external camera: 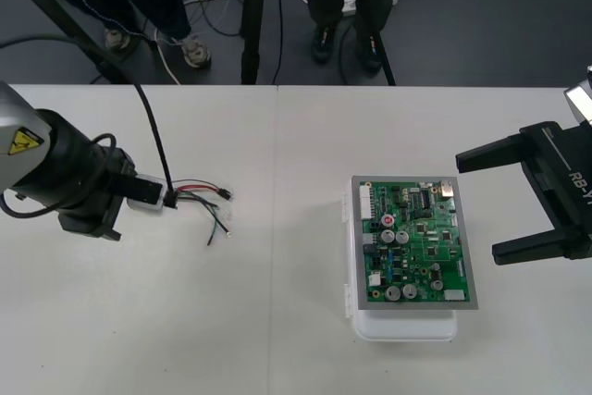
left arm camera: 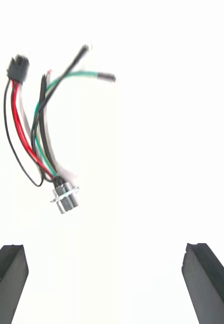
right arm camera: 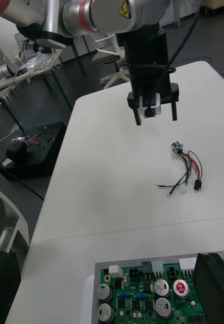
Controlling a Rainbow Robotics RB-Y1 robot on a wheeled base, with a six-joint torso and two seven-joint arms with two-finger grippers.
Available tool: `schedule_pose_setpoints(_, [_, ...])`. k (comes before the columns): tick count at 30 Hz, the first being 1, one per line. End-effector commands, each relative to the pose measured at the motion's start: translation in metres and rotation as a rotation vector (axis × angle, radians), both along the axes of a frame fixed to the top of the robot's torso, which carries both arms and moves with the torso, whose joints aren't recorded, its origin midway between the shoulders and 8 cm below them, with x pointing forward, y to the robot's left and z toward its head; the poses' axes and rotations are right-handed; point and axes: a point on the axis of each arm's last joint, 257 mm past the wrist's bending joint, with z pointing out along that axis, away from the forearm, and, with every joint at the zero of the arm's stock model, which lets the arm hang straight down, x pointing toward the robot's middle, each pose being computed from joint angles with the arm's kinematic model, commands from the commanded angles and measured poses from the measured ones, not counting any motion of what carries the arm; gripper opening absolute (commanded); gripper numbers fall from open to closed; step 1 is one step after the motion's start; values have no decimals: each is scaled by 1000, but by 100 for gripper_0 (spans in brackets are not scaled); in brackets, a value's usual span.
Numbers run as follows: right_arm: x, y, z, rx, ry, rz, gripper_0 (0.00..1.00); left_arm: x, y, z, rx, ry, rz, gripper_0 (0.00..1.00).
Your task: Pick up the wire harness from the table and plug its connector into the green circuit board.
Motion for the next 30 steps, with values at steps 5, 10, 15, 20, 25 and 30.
schedule_pose_setpoints(5, [4, -8, 12, -26, -33, -11, 100, 38, -8, 9, 46, -178, -11, 89])
schedule_pose_setpoints(10, [4, -8, 12, -26, -33, -11, 100, 41, -15, -4, 22, -182, 83, 89])
schedule_pose_setpoints(15, [4, -8, 12, -26, -33, -11, 100, 48, -16, -22, -19, -140, 192, 89])
schedule_pose_setpoints(20, [4, -8, 12, -26, -33, -11, 100, 61, -14, -36, -27, -118, 252, 89])
schedule_pose_setpoints(25, [4, -8, 12, -26, -33, -11, 100, 77, -18, -44, -28, -119, 294, 89])
schedule_pose_setpoints(30, [4, -8, 12, -26, -33, -11, 100, 87, -18, -54, -22, -117, 329, 89])
